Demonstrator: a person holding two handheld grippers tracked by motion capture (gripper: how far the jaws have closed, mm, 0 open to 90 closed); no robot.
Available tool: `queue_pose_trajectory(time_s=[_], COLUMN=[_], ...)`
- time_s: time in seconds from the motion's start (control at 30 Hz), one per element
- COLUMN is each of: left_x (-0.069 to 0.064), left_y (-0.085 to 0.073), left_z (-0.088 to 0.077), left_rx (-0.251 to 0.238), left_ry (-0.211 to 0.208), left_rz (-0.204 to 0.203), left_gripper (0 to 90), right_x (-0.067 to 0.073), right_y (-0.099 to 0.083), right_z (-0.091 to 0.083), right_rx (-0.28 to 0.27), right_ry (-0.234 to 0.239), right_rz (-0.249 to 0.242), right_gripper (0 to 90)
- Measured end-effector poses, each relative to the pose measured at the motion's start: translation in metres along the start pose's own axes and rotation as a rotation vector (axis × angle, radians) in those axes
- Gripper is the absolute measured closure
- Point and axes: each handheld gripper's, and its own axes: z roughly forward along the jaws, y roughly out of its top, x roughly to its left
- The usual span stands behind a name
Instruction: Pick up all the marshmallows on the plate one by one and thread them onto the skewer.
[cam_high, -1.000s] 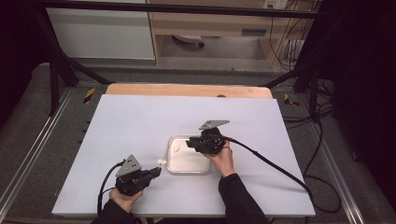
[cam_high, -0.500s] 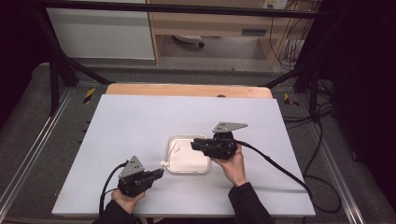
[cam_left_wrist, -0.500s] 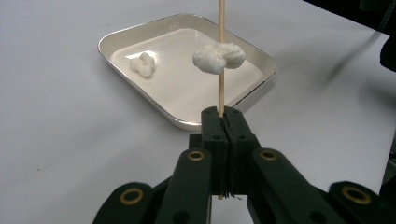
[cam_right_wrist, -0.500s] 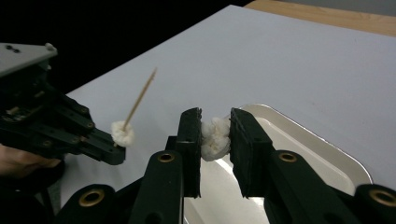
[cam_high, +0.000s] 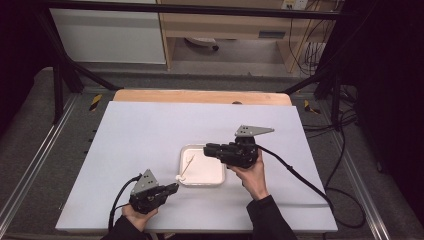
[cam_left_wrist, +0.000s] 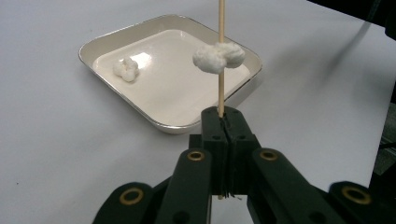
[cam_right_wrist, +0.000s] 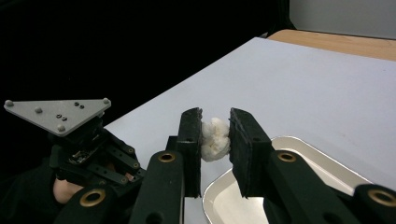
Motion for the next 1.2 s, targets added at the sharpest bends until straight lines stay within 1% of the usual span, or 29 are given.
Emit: queue_pose_trajectory(time_s=[0.13, 0.27, 0.4, 0.73, 0.87, 1.03, 1.2], left_x=[-0.001, -0.002, -0.003, -0.003, -0.004, -0.003, -0.004], left_y=[0.0, 0.0, 0.001, 0.0, 0.0, 0.0, 0.0], left_z=[0.0, 0.0, 0.001, 0.001, 0.002, 0.002, 0.001], left_rx=[0.002, 0.003, 0.003, 0.006, 0.009, 0.009, 0.008], left_ry=[0.0, 0.001, 0.002, -0.001, 0.0, 0.003, 0.006], left_rz=[0.007, 0.013, 0.018, 0.024, 0.025, 0.023, 0.03], left_gripper=[88.1, 88.1, 88.1, 88.1, 88.1, 88.2, 88.3], right_x=[0.0, 0.001, 0.001, 0.0, 0.0, -0.001, 0.0], right_y=[0.002, 0.002, 0.002, -0.001, -0.003, -0.005, -0.007], right_z=[0.004, 0.009, 0.013, 0.021, 0.023, 0.026, 0.027], right_rx=[0.003, 0.016, 0.016, 0.033, 0.04, 0.039, 0.038], right_ry=[0.018, 0.025, 0.035, 0.049, 0.051, 0.053, 0.063], right_rz=[0.011, 0.011, 0.018, 0.037, 0.037, 0.04, 0.044], right_gripper=[74.8, 75.0, 75.1, 75.2, 75.3, 75.5, 76.5])
